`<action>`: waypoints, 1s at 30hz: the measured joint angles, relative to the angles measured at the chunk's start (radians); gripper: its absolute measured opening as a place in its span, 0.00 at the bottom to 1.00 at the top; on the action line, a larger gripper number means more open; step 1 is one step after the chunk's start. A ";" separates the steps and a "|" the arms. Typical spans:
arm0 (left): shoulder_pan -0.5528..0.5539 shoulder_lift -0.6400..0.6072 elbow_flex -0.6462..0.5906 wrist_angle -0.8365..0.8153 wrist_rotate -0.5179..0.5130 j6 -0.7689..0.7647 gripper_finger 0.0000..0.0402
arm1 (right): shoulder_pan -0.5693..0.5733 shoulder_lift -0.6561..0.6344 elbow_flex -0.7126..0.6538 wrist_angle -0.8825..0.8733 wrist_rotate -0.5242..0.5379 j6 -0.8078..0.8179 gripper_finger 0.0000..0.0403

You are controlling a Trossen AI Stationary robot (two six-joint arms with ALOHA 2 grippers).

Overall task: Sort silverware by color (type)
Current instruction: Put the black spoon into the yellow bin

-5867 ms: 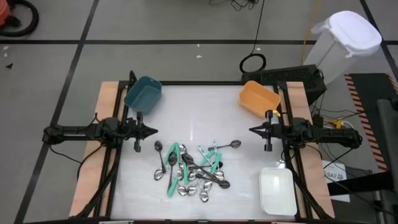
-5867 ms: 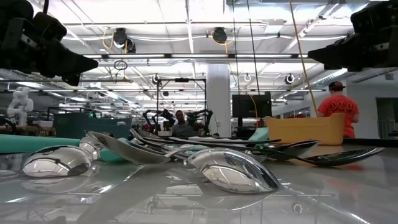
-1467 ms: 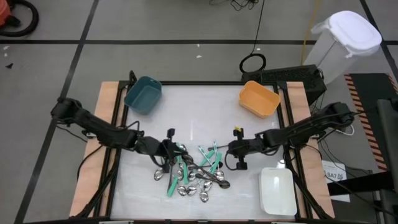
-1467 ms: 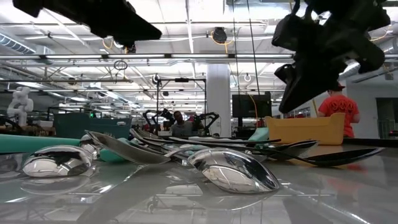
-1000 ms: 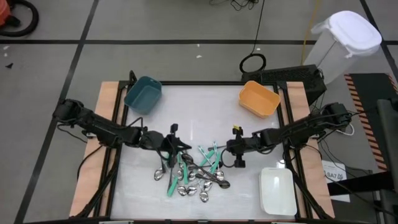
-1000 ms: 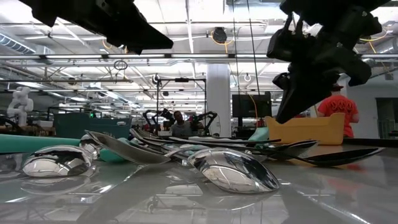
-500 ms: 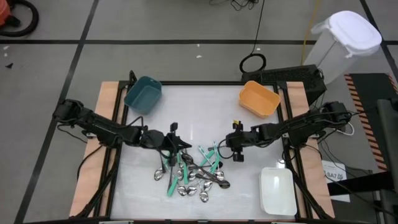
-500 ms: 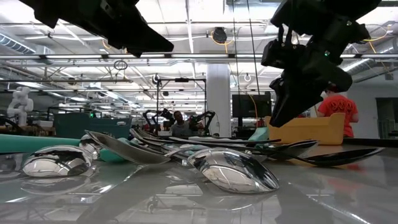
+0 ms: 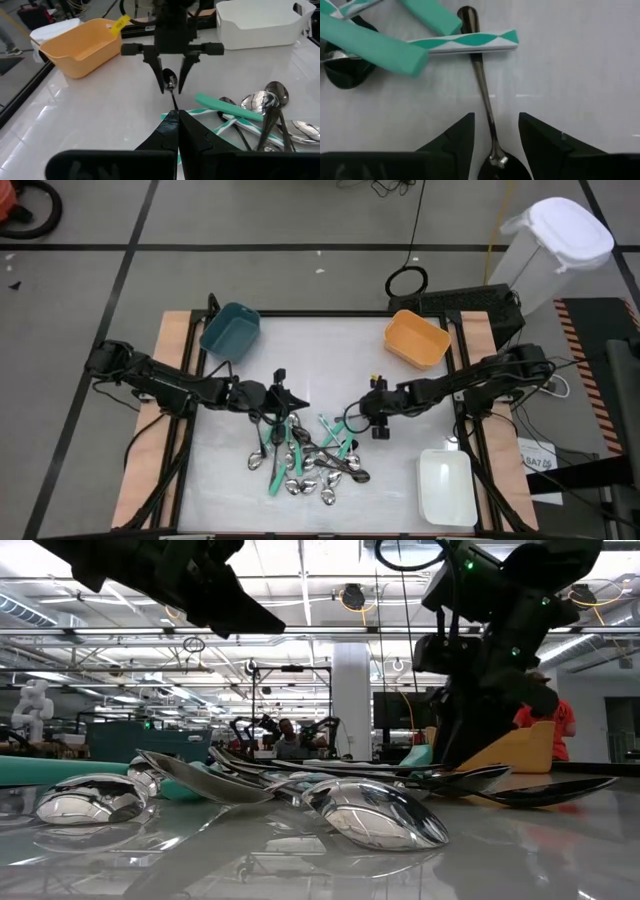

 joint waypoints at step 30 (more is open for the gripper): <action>0.004 -0.001 0.000 -0.001 0.000 -0.010 0.01 | -0.038 0.050 0.002 -0.014 -0.046 -0.012 0.03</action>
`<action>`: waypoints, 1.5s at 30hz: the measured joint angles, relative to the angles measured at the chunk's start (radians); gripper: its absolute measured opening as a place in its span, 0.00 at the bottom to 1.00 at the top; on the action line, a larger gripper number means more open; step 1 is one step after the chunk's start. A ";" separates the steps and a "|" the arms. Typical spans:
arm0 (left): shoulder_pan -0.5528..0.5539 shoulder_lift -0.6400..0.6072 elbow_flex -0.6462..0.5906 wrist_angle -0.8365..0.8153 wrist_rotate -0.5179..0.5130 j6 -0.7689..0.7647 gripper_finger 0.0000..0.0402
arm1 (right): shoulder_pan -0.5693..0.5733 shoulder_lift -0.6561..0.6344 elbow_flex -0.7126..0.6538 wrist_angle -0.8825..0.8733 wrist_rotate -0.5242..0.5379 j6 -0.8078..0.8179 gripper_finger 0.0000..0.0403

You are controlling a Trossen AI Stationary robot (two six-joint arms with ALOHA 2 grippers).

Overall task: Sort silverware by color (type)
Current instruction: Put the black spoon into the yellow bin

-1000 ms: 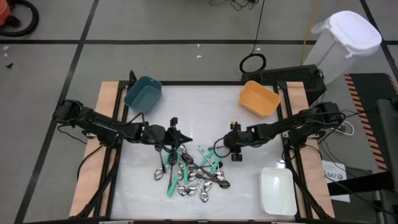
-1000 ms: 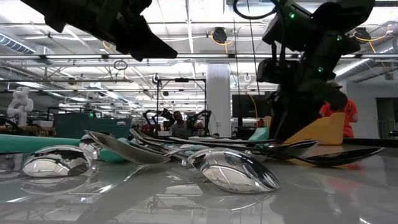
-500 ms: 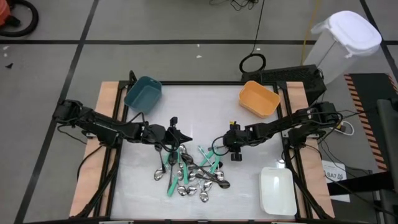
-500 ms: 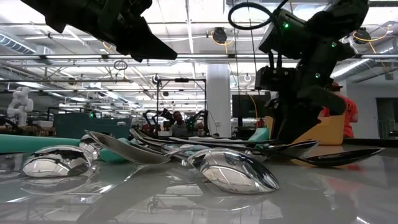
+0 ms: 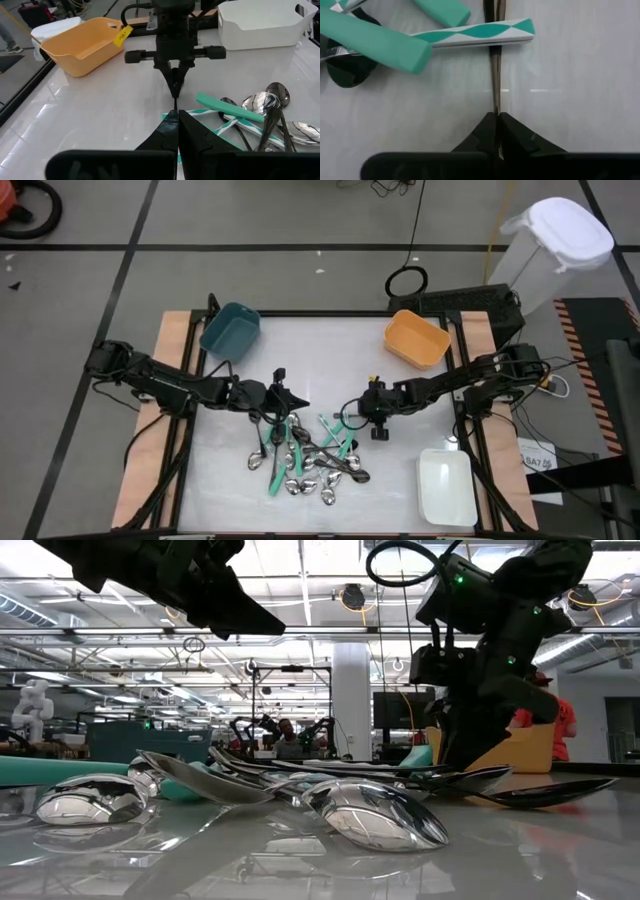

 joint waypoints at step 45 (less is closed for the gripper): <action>0.000 0.000 0.000 0.092 -0.025 -0.052 0.01 | 0.096 -0.298 -0.117 0.508 0.525 0.082 0.01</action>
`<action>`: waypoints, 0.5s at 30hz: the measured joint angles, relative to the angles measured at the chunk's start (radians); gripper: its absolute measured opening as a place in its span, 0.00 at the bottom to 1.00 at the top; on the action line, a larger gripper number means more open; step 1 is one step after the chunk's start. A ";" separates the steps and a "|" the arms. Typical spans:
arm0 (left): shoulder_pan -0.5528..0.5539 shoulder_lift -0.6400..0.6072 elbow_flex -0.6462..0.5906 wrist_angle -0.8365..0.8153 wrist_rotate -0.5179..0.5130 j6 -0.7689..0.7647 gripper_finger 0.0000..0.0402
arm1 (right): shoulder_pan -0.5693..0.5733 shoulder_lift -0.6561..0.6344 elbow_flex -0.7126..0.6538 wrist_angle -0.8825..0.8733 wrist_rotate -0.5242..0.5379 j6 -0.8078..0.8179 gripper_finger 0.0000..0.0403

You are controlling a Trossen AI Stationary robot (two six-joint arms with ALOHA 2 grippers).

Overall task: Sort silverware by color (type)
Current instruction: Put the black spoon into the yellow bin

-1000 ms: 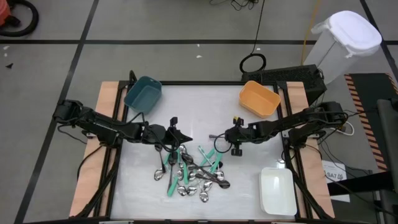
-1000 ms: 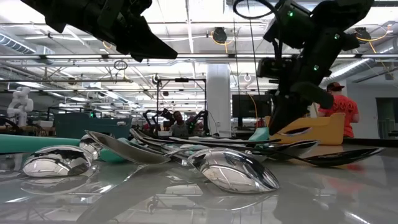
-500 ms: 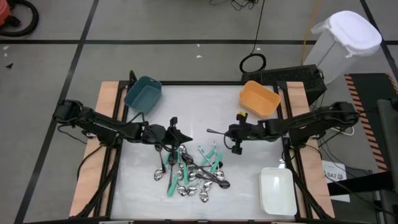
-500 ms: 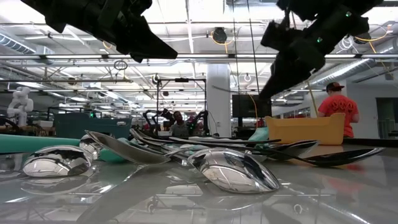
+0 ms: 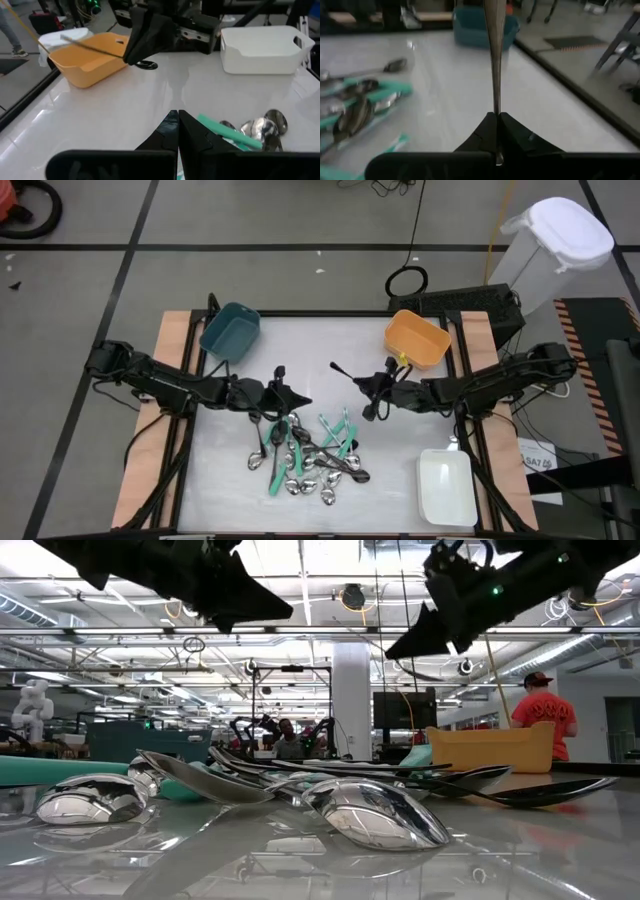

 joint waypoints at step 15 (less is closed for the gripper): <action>-0.007 0.038 0.000 0.134 -0.090 0.013 0.26 | 0.051 0.000 0.000 0.302 0.004 -0.177 0.01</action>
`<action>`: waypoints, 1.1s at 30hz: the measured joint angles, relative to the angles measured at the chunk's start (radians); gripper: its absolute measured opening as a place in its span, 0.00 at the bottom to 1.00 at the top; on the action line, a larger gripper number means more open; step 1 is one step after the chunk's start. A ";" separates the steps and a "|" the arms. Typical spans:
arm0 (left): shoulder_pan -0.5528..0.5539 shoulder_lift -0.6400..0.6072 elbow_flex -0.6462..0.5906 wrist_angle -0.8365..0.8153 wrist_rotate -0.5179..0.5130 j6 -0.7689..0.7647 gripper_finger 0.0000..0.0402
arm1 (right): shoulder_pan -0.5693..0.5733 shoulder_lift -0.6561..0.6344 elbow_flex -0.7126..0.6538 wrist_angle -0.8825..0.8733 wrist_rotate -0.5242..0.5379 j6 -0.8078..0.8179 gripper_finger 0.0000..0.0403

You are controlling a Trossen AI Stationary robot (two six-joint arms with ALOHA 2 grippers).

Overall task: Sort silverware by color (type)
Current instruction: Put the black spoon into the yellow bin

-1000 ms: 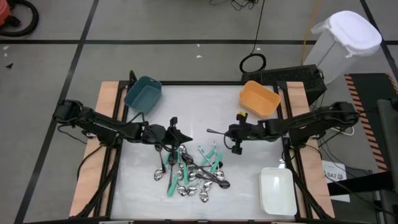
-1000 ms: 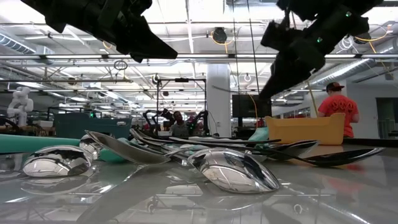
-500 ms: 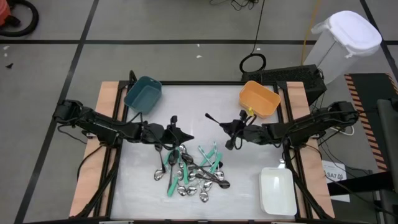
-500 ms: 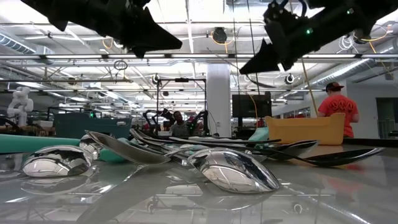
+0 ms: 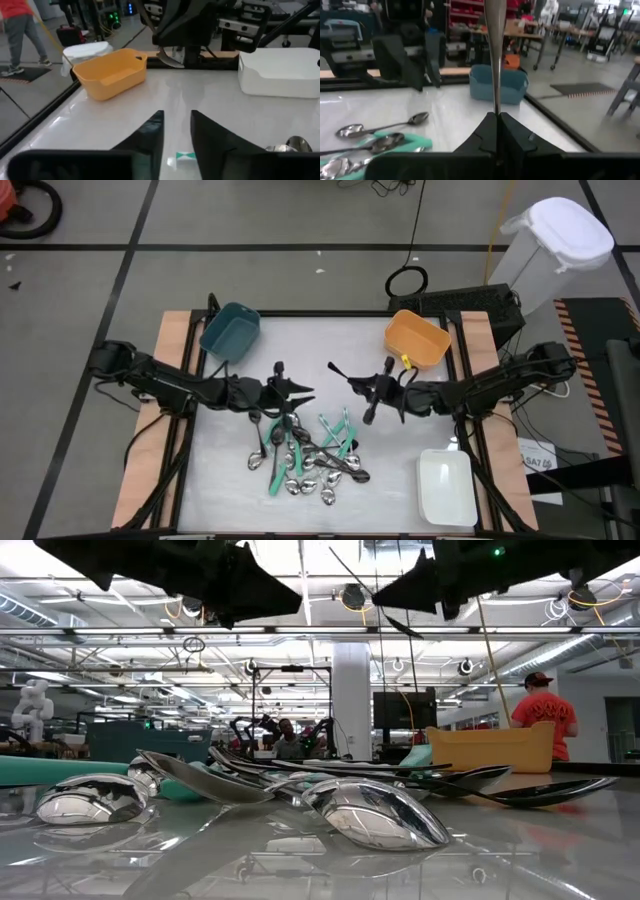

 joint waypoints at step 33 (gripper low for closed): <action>-0.013 0.537 0.428 0.309 -0.224 0.007 0.48 | 0.098 0.001 0.002 0.206 0.077 -0.417 0.01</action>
